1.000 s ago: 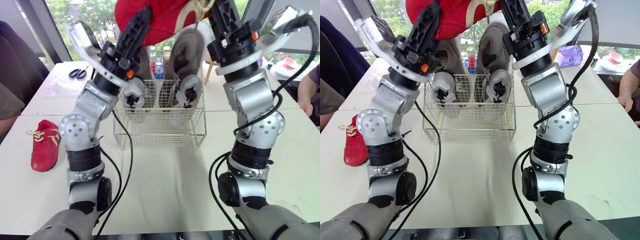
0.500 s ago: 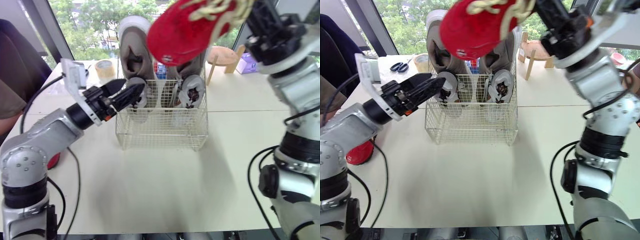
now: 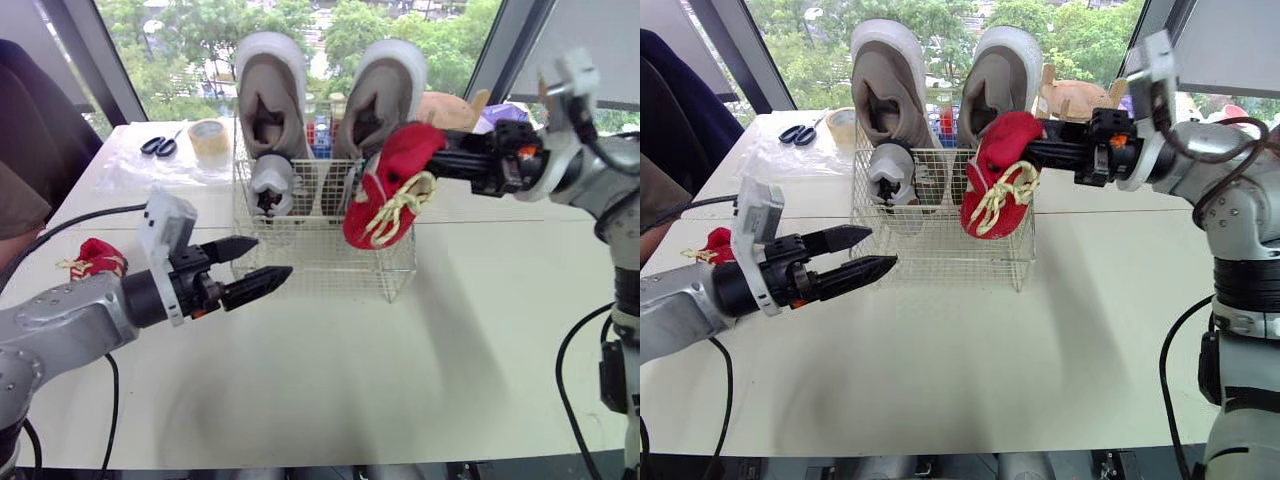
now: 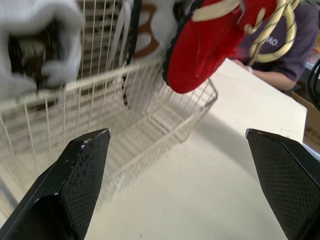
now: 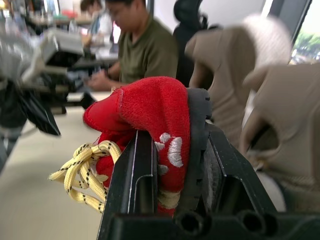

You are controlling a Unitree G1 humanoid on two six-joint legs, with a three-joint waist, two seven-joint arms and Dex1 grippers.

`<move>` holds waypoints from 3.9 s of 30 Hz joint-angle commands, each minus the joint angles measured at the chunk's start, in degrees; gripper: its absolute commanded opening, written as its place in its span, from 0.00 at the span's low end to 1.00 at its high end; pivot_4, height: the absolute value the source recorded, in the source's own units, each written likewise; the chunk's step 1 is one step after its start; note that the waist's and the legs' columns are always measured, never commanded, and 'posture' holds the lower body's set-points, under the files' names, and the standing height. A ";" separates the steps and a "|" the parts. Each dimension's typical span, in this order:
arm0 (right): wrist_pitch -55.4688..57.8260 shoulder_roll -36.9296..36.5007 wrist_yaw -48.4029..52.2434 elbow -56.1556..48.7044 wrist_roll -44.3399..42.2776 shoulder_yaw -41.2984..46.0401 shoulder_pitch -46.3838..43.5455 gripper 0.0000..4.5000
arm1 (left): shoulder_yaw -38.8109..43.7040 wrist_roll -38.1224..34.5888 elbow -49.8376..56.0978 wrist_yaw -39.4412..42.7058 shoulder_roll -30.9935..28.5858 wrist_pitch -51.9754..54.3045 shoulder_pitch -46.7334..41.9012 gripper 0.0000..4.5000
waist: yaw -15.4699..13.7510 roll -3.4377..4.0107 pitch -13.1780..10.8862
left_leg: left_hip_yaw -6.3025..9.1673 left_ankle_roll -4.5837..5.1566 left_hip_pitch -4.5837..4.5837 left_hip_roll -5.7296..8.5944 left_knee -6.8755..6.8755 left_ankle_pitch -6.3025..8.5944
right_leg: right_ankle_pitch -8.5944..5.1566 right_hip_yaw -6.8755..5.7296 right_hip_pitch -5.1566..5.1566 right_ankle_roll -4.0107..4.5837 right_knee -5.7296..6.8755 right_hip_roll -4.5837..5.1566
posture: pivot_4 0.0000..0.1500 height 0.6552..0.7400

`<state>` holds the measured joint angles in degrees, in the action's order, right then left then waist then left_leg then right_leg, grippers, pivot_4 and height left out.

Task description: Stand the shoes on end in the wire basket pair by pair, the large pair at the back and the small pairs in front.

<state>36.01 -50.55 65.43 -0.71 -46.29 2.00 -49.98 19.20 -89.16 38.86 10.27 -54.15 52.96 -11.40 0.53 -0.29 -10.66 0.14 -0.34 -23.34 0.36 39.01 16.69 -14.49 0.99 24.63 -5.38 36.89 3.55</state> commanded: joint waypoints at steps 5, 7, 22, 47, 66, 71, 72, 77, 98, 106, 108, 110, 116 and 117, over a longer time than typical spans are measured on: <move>-6.76 1.14 4.86 -1.16 10.38 -4.87 3.43 0.14 | 0.38 -0.31 0.54 0.58 -0.70 -2.32 -0.57 0.99 | 0.09 0.00 0.00 | 0.00 -0.01 0.01 0.00 0.01 0.00 | 0.00 0.00 0.01 0.00 0.02 0.00 | 1.00 1.00; -8.05 2.75 4.86 -0.40 12.01 -5.72 4.46 0.14 | -0.17 0.81 0.22 0.90 -0.80 -2.28 -1.00 0.99 | 0.15 0.00 0.00 | 0.01 -0.01 0.01 0.00 0.01 0.00 | 0.01 0.00 0.01 -0.01 0.03 0.00 | 1.00 1.00; -0.27 1.74 3.94 -3.70 9.85 0.78 4.75 0.98 | 2.04 2.47 -0.18 2.76 -3.47 -2.30 -0.05 1.00 | 0.06 0.01 0.00 | 0.02 -0.03 0.05 0.01 0.01 -0.01 | 0.00 0.00 -0.03 0.00 0.05 0.00 | 1.00 1.00; 9.04 -3.39 8.87 -11.22 -1.86 3.97 -3.91 0.98 | 9.15 6.97 -37.68 -56.72 -0.94 18.69 -17.04 1.00 | -0.28 -0.40 -0.03 | 0.13 -0.04 -0.01 0.01 0.05 0.00 | 0.04 -0.11 0.03 -0.05 0.13 0.10 | 1.00 1.00; 8.33 -1.58 2.22 -15.52 -2.62 7.74 2.88 0.98 | -10.28 40.02 -78.50 -21.16 -0.73 23.20 -42.40 1.00 | 0.10 -0.43 -0.02 | 0.06 -0.31 -0.03 0.12 -0.02 -0.15 | 0.04 -0.19 0.14 -0.05 0.20 -0.03 | 1.00 1.00; 8.60 -1.59 0.37 -17.29 -3.36 8.36 4.56 1.00 | -13.60 50.28 -88.88 -9.26 0.96 17.08 -46.83 0.49 | 0.07 -0.43 -0.01 | 0.02 -0.29 -0.03 0.13 -0.01 -0.15 | 0.04 -0.19 0.13 -0.05 0.21 -0.01 | 1.00 1.00; 8.75 -1.73 0.09 -17.48 -3.66 8.56 4.79 1.00 | -14.36 52.29 -90.11 -7.35 1.27 16.06 -47.75 0.34 | 0.05 -0.43 -0.01 | 0.02 -0.29 -0.03 0.13 0.00 -0.14 | 0.04 -0.19 0.13 -0.05 0.21 -0.01 | 1.00 1.00; 9.21 -2.16 -0.47 -18.13 -4.39 8.74 5.42 1.00 | -14.42 59.01 -93.93 -2.20 2.52 15.12 -50.81 0.01 | -0.19 -0.43 -0.01 | 0.01 -0.22 -0.03 0.15 0.03 -0.11 | 0.04 -0.20 0.11 -0.06 0.23 0.00 | 1.00 1.00; 5.55 0.72 6.40 -8.43 0.37 1.78 0.00 1.00 | 19.12 28.24 -32.94 -44.72 17.09 39.54 -47.94 0.01 | 0.05 -0.99 -0.13 | 0.19 -0.35 -0.09 0.10 0.02 -0.13 | 0.07 -0.12 0.26 -0.09 0.37 0.26 | 1.00 1.00; 3.68 1.33 8.85 -3.74 3.81 0.30 -2.76 1.00 | 20.18 15.29 -9.88 -41.24 25.62 24.58 -51.61 0.01 | 0.01 -0.82 -0.03 | 0.09 -0.74 -0.15 0.14 0.01 -0.32 | 0.09 -0.09 0.28 -0.10 0.26 0.25 | 1.00 1.00; 3.45 1.38 9.24 -3.04 4.40 0.16 -3.19 1.00 | 20.34 8.97 -8.54 -42.17 25.32 20.20 -49.36 0.01 | 0.08 -0.81 -0.03 | 0.09 -0.76 -0.10 0.11 -0.02 -0.34 | 0.09 -0.08 0.28 -0.09 0.31 0.20 | 1.00 1.00; 3.29 1.51 9.51 -2.19 5.14 -0.01 -3.73 1.00 | 19.67 0.99 -6.43 -43.22 24.80 14.49 -46.14 0.01 | 0.18 -0.82 -0.04 | 0.11 -0.81 -0.07 0.04 -0.02 -0.38 | 0.11 -0.07 0.28 -0.05 0.36 0.10 | 1.00 1.00; 3.45 2.09 9.59 -0.44 6.29 -0.07 -4.87 1.00 | 14.07 -18.35 0.52 -42.53 21.59 -1.33 -32.54 0.01 | 0.01 -0.82 -0.04 | 0.10 -0.90 -0.07 0.02 0.02 -0.44 | 0.14 -0.03 0.23 0.01 0.30 0.11 | 1.00 1.00; 3.55 2.17 9.51 -0.25 6.35 -0.04 -5.03 1.00 | 13.19 -18.91 1.30 -41.64 21.17 -3.06 -30.23 0.01 | -0.16 -0.82 -0.04 | 0.11 -0.90 -0.07 0.02 0.03 -0.44 | 0.14 -0.03 0.22 0.01 0.30 0.11 | 1.00 1.00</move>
<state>40.08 -48.17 74.82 -0.41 -39.96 0.57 -53.16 32.88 -105.79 38.48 -32.50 -32.09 53.82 -42.31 0.37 -1.11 -10.70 0.25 -1.23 -23.41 0.40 39.05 16.25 -14.34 0.95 24.84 -5.37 37.19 3.68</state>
